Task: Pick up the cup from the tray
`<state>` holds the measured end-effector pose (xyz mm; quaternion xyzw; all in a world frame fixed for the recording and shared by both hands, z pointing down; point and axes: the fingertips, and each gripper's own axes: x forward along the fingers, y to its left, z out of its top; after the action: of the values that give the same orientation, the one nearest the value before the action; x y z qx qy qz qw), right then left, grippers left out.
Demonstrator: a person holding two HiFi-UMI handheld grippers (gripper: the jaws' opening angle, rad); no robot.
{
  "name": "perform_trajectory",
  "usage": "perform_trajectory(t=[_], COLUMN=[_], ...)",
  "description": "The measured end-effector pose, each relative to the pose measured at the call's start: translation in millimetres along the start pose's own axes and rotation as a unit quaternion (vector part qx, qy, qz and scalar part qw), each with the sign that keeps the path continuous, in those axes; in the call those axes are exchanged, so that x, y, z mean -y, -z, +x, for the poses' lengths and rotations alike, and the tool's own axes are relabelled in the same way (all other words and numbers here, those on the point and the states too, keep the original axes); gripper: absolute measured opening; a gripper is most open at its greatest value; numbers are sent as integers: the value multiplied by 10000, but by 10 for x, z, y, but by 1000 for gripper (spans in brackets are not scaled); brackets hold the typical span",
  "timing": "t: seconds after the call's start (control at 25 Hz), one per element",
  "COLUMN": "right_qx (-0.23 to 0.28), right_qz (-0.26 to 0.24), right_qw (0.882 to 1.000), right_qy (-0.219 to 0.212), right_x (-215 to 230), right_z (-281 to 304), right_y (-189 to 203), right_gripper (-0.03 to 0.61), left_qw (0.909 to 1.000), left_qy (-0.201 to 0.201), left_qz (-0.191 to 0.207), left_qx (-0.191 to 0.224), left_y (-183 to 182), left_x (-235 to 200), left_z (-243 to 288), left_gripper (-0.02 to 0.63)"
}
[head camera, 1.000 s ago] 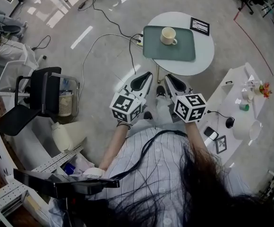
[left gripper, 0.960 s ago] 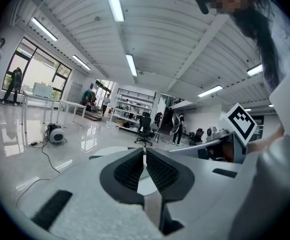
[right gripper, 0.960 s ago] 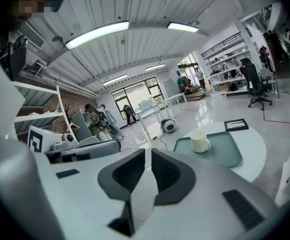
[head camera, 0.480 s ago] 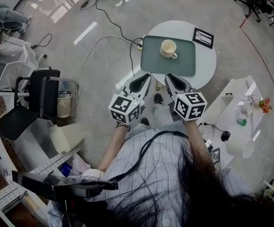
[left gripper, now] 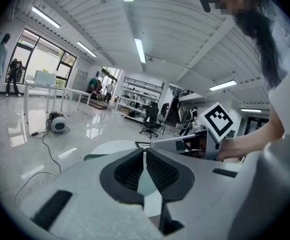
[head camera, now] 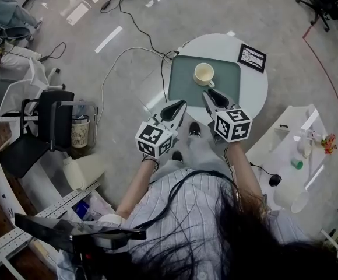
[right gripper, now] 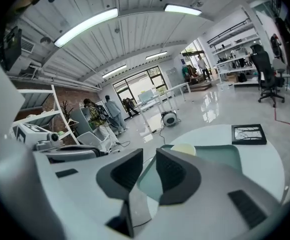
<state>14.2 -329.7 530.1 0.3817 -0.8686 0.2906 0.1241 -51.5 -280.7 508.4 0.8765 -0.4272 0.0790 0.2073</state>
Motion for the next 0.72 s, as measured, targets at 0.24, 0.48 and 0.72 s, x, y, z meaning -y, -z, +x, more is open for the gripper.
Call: perform_trajectory(t=[0.24,0.48,0.72], right_qx=[-292,-499,-975], right_qz=[-108,-403,-1056], right_qw=[9995,9975,9895], right_qy=[-32,-281,-141], right_x=[363,469,704], right_z=[321,589,863], right_y=[20,43,265], right_gripper=[133,317,401], left_qw=[9999,9997,9993], left_qy=[-6,2,-26], left_qz=[23,-76,-182], left_qx=[-115,-247,-334], left_y=[-42,-27,-10], left_x=[-131,-268,-368], left_z=[304,557,769], left_gripper=[14,14,14])
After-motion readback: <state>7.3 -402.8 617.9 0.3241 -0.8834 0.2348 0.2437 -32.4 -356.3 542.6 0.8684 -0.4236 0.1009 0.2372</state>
